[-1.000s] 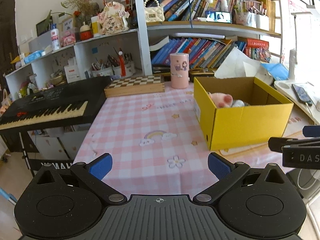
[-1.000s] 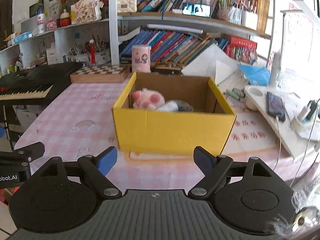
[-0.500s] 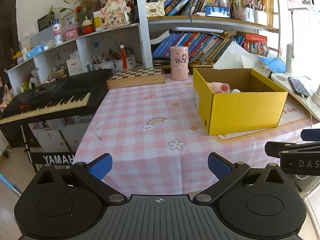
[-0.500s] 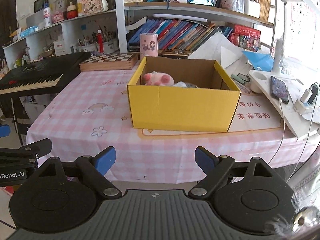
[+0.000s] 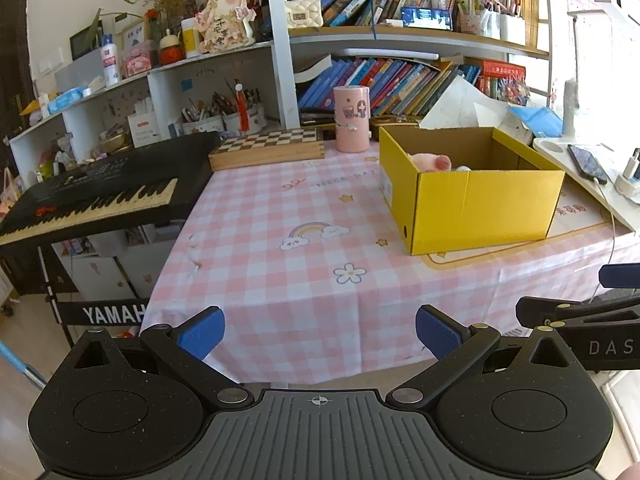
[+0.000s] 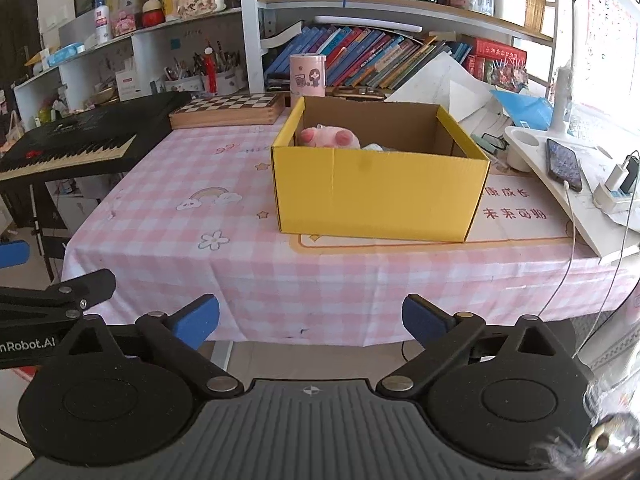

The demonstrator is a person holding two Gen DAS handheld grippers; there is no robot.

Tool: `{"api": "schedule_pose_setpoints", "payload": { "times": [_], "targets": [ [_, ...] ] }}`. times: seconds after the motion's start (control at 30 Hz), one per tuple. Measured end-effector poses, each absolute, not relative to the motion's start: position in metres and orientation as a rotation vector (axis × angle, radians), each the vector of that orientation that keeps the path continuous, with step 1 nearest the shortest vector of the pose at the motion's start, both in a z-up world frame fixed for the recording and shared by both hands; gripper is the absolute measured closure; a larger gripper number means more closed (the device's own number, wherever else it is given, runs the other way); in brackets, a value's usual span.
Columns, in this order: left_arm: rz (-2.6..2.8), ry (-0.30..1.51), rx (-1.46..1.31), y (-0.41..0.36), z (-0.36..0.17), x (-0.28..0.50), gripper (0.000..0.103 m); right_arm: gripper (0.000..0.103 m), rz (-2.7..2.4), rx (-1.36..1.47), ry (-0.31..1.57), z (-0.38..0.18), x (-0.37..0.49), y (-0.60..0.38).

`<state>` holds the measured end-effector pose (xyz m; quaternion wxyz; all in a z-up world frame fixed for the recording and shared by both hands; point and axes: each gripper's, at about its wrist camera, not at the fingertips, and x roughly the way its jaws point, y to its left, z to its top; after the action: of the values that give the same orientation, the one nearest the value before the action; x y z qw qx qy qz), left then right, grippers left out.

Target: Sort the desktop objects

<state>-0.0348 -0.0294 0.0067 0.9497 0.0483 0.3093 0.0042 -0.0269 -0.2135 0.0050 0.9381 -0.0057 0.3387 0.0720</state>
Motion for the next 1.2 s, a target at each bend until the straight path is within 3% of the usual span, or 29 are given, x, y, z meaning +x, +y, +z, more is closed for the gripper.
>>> {"api": "schedule_pose_setpoints", "payload": {
  "times": [1.2],
  "targets": [
    [0.035,0.700,0.087,-0.0291,0.0015,-0.0321,0.000,0.000,0.154,-0.015,0.721,0.0016,-0.0284,-0.2170]
  ]
}}
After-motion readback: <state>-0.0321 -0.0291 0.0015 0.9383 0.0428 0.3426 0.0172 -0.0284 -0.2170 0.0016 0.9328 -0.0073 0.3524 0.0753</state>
